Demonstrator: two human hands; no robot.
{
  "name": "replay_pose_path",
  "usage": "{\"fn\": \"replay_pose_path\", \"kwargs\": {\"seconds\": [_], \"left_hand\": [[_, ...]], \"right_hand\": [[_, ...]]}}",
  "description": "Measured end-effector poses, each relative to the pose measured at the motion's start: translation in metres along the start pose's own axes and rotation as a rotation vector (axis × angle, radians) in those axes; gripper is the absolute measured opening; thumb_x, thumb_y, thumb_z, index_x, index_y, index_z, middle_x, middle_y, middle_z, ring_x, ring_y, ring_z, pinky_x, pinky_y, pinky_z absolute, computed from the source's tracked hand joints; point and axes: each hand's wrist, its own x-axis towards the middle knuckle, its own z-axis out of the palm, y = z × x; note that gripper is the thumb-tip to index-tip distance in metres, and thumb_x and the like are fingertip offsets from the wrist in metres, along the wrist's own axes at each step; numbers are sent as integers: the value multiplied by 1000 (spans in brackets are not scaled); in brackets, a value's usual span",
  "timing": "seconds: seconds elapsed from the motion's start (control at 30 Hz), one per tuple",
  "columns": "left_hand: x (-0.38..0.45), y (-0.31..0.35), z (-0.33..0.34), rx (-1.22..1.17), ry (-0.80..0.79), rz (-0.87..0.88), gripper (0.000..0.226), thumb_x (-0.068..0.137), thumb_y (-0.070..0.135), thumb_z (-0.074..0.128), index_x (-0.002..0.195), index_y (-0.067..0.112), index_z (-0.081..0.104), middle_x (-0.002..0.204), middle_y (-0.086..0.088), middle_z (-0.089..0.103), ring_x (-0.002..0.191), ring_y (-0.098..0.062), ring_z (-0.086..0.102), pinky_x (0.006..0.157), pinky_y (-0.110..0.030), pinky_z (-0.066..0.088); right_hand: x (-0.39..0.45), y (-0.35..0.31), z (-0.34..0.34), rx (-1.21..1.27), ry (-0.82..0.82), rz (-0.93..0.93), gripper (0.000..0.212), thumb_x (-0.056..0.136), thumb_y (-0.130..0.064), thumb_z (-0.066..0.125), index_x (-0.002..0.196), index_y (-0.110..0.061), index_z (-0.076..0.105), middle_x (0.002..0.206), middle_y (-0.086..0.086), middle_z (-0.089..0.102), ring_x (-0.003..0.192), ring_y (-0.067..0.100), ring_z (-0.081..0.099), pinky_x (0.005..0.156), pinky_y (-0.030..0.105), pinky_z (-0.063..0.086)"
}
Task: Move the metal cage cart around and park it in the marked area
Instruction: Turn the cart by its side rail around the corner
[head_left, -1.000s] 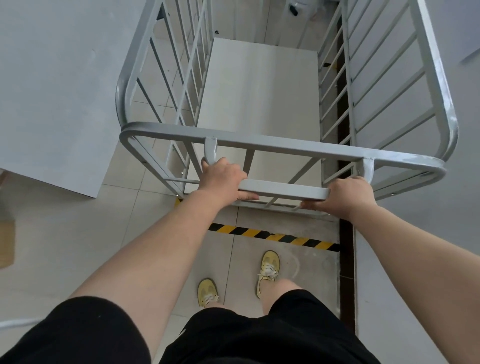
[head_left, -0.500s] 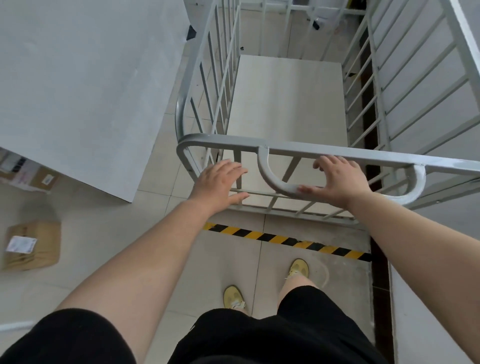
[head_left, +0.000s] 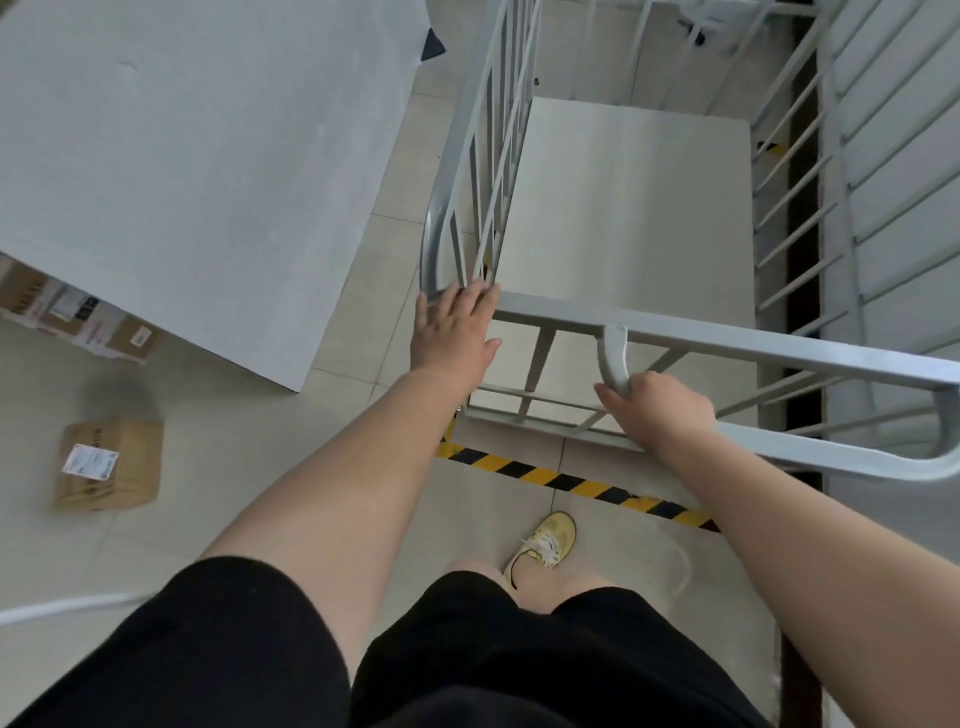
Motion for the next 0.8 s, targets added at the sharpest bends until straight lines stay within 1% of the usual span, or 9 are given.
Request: {"fn": "replay_pose_path", "kwargs": {"seconds": [0.1,0.27,0.33,0.37,0.43,0.5,0.6,0.7,0.8], "left_hand": [[-2,1,8,-13,35,50,61,95,27,46,148,26,17,155,2,23,144,-22,15,120,-49,6],[-12,11,19,-78,85,162,60,94,23,46,148,25,20,152,2,28,140,-24,21,118,-39,15],[-16,13,24,-103,62,211,62,94,23,46,149,24,17,154,1,23,141,-25,19,118,-39,15],[-19,12,26,-107,45,234,63,95,23,46,150,24,15,157,1,19,143,-25,16,119,-39,13],[-23,9,32,-98,6,284,66,96,25,45,151,23,8,160,2,7,146,-23,6,121,-40,6],[-29,3,38,-97,-33,322,68,97,26,43,151,24,1,161,4,-3,148,-21,-2,120,-40,1],[-35,-4,39,-118,-74,346,71,97,25,43,150,27,-3,160,5,-8,148,-21,-6,120,-41,1],[-36,-8,36,-137,-94,362,70,97,22,43,150,27,-3,161,5,-6,148,-22,0,120,-41,8],[-37,-10,32,-166,-76,347,67,95,22,45,150,25,8,161,3,6,147,-23,7,118,-42,17]], "right_hand": [[-5,9,3,-44,5,26,48,96,-55,32,83,-15,56,68,0,56,65,20,56,55,28,42],[-16,26,4,-77,43,147,50,94,-56,37,72,-15,56,62,1,57,58,20,55,49,25,37],[-21,28,5,-76,67,204,48,94,-53,40,78,-11,58,65,3,57,63,24,58,51,26,38],[-23,25,7,-67,101,221,46,94,-51,42,89,-8,58,72,5,59,70,27,59,53,28,39],[-21,14,12,13,207,266,48,92,-47,49,114,-4,49,102,12,59,94,34,59,65,35,44],[-17,-1,16,60,274,353,65,89,-44,56,131,2,37,129,18,46,120,37,46,89,46,43],[-15,-13,16,54,325,468,77,86,-39,61,140,4,25,145,21,29,135,37,27,108,48,29],[-20,-23,14,76,448,311,77,80,-31,66,140,-8,22,154,14,14,142,32,14,118,48,13],[-12,-53,2,-97,368,-12,77,79,-38,69,141,-14,30,151,11,29,142,30,22,120,51,5]]}}
